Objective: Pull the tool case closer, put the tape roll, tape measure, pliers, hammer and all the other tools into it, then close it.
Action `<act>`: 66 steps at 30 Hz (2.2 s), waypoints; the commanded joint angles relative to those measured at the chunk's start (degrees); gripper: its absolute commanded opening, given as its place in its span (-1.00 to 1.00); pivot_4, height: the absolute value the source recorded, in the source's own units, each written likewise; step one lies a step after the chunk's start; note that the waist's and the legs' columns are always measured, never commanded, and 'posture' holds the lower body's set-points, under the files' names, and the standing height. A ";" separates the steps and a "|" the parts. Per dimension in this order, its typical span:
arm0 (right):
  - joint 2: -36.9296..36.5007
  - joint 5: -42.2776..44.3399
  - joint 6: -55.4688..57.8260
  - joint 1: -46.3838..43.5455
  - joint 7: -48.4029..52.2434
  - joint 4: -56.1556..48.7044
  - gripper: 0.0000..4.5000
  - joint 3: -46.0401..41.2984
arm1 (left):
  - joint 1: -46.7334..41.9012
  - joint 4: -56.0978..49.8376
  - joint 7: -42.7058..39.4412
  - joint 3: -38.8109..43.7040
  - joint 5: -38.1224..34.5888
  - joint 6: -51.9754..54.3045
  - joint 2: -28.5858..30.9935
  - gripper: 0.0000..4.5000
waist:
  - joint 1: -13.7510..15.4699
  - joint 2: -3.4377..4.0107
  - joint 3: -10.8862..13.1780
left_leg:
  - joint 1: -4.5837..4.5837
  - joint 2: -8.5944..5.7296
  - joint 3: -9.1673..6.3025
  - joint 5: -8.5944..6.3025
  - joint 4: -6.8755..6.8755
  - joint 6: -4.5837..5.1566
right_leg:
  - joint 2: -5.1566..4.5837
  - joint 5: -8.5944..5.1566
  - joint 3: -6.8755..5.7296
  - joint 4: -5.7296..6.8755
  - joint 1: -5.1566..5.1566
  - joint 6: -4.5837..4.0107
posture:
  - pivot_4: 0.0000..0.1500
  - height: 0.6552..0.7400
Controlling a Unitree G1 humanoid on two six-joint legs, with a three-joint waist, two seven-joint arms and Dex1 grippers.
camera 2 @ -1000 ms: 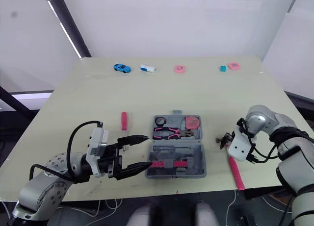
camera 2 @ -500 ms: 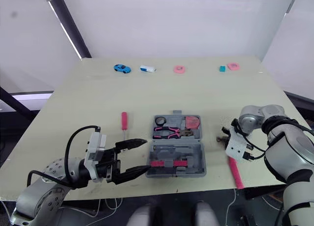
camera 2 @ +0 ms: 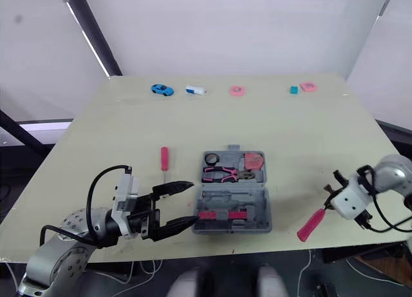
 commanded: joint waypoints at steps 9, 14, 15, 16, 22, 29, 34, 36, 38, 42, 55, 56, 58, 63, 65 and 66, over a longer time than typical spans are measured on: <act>-9.38 30.72 74.25 33.46 -19.46 -55.92 -0.97 -23.46 | -0.43 -0.25 -0.93 1.66 -1.01 -0.44 0.83 1.00 | 0.41 0.02 -0.02 | 0.16 0.02 0.00 0.00 0.03 0.00 | 0.06 -0.01 0.05 0.07 0.08 0.00 | 1.00 1.00; 0.18 45.72 112.48 38.18 -41.02 -71.83 -0.97 -32.54 | -0.71 -1.08 -0.56 2.11 -1.66 0.47 1.17 1.00 | 0.70 -0.23 -0.08 | -0.02 0.00 -0.12 0.00 0.08 -0.01 | 0.06 -0.02 -0.06 -0.01 0.03 0.00 | 1.00 1.00; 2.82 46.66 116.60 37.85 -44.68 -73.26 -0.97 -34.05 | -0.76 -1.33 -0.71 2.30 -2.27 0.83 1.33 1.00 | 0.71 -0.24 -0.07 | -0.04 -0.01 -0.13 0.00 0.08 -0.01 | 0.07 -0.02 -0.07 -0.02 0.03 0.00 | 1.00 1.00; 5.55 47.60 120.32 37.35 -47.95 -74.19 -0.97 -35.61 | -0.75 -1.59 -1.07 2.49 -2.95 1.20 1.62 1.00 | 0.79 -0.25 -0.07 | -0.06 -0.01 -0.13 0.00 0.08 -0.01 | 0.07 -0.02 -0.06 -0.02 0.01 0.00 | 1.00 1.00; 24.98 49.21 141.74 29.74 -66.07 -75.01 -0.97 -44.53 | -0.87 -2.09 -4.82 3.92 -7.01 2.41 3.44 1.00 | 0.77 -0.40 -0.06 | -0.20 -0.06 -0.09 -0.01 0.06 0.00 | 0.14 -0.02 0.01 -0.01 -0.17 0.01 | 1.00 1.00; 36.31 40.94 142.85 23.47 -72.73 -66.87 -0.97 -43.36 | 0.09 0.59 -10.29 6.25 -6.69 0.53 5.80 1.00 | 0.13 -0.62 -0.15 | -0.25 -0.02 -0.12 -0.01 -0.01 0.00 | 0.25 -0.02 -0.02 -0.05 -0.21 0.00 | 1.00 1.00; 37.20 37.99 139.23 23.21 -70.74 -62.94 -0.79 -42.32 | -0.05 1.25 -11.85 7.75 -9.43 2.29 6.32 1.00 | 0.02 -0.94 -0.35 | -0.25 -0.02 -0.10 -0.01 -0.01 0.00 | 0.23 -0.02 -0.01 -0.11 -0.19 0.00 | 1.00 1.00; 36.46 37.34 137.70 24.51 -69.11 -63.13 -0.39 -41.52 | -0.01 1.76 -11.60 8.08 -8.71 1.97 6.22 1.00 | -0.03 -0.99 -0.38 | -0.22 -0.01 -0.11 -0.01 0.00 0.00 | 0.22 -0.02 -0.01 -0.10 -0.17 0.01 | 1.00 1.00; 36.66 37.26 134.64 26.35 -67.44 -64.89 0.02 -41.90 | -0.21 2.32 -10.72 8.57 -7.75 1.11 5.59 1.00 | 0.07 -1.10 -0.46 | -0.22 -0.01 -0.12 -0.01 0.00 0.00 | 0.22 -0.02 -0.02 -0.11 -0.15 0.01 | 1.00 1.00; 36.83 36.42 126.93 32.53 -64.14 -69.95 0.64 -41.78 | -0.26 2.81 -10.00 9.22 -8.20 1.82 5.44 1.00 | 0.48 -1.13 -0.48 | -0.24 -0.01 -0.15 -0.01 -0.01 0.00 | 0.18 -0.03 -0.08 -0.14 -0.14 0.02 | 1.00 1.00; 38.46 29.39 116.46 38.94 -63.00 -71.62 0.64 -38.17 | -3.39 4.45 -12.05 6.30 -4.12 -2.90 3.42 1.00 | 0.19 -1.11 -0.47 | -0.22 0.00 -0.13 -0.01 -0.04 0.00 | 0.19 -0.03 -0.09 -0.14 -0.15 0.01 | 1.00 1.00; 38.78 28.75 115.68 38.86 -63.00 -71.20 0.64 -37.82 | -3.63 4.56 -12.22 6.25 -4.18 -2.78 3.42 1.00 | 0.09 -1.11 -0.47 | -0.22 0.00 -0.13 -0.01 -0.04 0.00 | 0.19 -0.03 -0.09 -0.15 -0.15 0.01 | 1.00 1.00; 39.20 27.63 114.69 38.57 -62.79 -70.23 0.64 -37.09 | -4.25 4.82 -12.25 6.19 -3.99 -2.71 3.28 1.00 | 0.04 -1.11 -0.47 | -0.22 0.00 -0.12 -0.01 -0.04 0.00 | 0.19 -0.03 -0.08 -0.15 -0.16 0.01 | 1.00 1.00; 39.89 24.92 112.90 38.22 -62.40 -68.21 0.30 -35.63 | -5.58 5.29 -12.24 6.25 -4.36 -1.94 3.04 1.00 | 0.04 -1.12 -0.48 | -0.22 0.00 -0.12 -0.01 -0.04 0.00 | 0.19 -0.03 -0.08 -0.14 -0.15 0.01 | 1.00 1.00; 39.51 23.75 112.07 39.22 -61.38 -67.59 0.09 -34.32 | -5.67 5.42 -12.31 6.38 -4.42 -1.77 3.06 1.00 | -0.06 -1.13 -0.48 | -0.21 0.00 -0.12 -0.01 -0.04 0.00 | 0.19 -0.03 -0.08 -0.15 -0.15 0.00 | 1.00 1.00; 39.44 23.23 111.56 40.05 -60.91 -67.40 -0.10 -33.49 | -5.61 5.48 -12.30 6.61 -4.55 -1.64 3.11 1.00 | -0.05 -1.14 -0.49 | -0.21 0.01 -0.12 -0.01 -0.05 0.00 | 0.20 -0.03 -0.08 -0.15 -0.16 0.00 | 1.00 1.00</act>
